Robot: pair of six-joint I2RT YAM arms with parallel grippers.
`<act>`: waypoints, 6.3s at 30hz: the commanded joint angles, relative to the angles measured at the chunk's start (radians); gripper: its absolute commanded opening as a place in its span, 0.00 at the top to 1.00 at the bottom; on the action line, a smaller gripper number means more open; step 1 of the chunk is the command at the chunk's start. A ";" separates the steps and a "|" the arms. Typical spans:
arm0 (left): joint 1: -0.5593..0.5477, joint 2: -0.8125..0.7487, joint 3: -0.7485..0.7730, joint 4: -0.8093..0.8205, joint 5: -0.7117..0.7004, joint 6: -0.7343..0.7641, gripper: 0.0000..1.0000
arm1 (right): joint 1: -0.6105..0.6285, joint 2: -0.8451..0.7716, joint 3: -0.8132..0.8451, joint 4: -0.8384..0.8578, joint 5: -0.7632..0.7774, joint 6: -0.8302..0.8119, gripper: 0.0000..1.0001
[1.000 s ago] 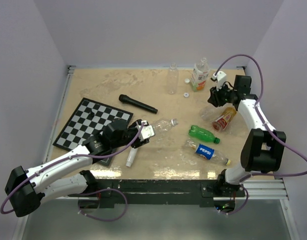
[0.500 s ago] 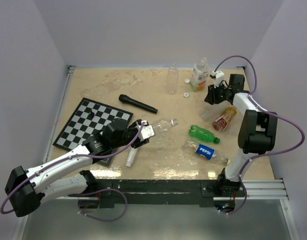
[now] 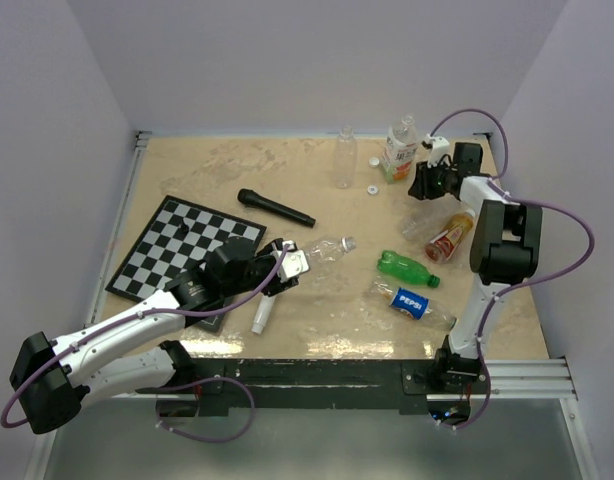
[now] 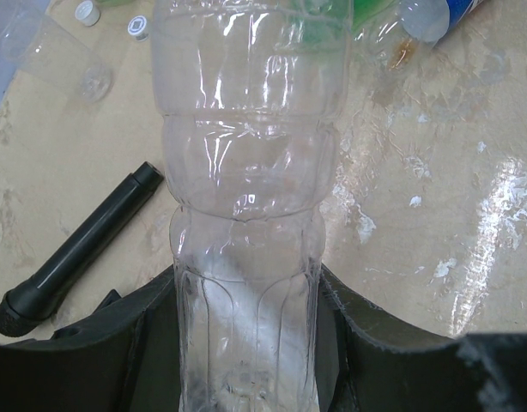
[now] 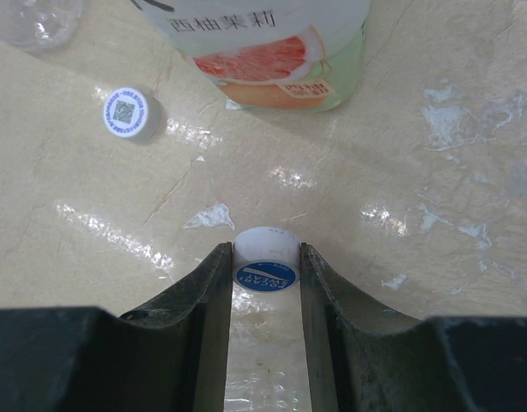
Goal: Unscrew the bottle caps
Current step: Place the bottle cap at the center of the board, then place the plastic bottle at the corner of the board.
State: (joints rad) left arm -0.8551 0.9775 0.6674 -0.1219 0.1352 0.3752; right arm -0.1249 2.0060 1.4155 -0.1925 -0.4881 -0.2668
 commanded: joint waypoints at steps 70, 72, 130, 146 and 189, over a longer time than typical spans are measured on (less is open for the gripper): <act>0.119 -0.020 -0.020 0.237 0.376 -0.199 0.99 | 0.605 -0.642 -0.064 -0.587 -0.687 -0.652 0.11; 0.119 -0.022 -0.022 0.240 0.374 -0.202 0.98 | 0.620 -0.645 -0.076 -0.552 -0.710 -0.614 0.12; 0.160 -0.184 -0.015 0.237 0.129 -0.262 0.00 | 0.456 -0.694 -0.075 -0.383 -0.556 -0.278 0.90; 0.162 -0.229 -0.019 0.168 -0.071 -0.228 0.00 | 0.051 -0.517 0.206 -0.592 -0.009 -0.249 0.87; 0.162 -0.198 -0.023 0.160 -0.085 -0.213 0.00 | -0.021 0.195 0.715 -0.495 0.128 0.009 0.55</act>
State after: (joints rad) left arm -0.7006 0.7826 0.6106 0.0181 0.0555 0.1501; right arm -0.1394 2.1937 2.0743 -0.6701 -0.3725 -0.2722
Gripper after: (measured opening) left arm 0.997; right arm 0.643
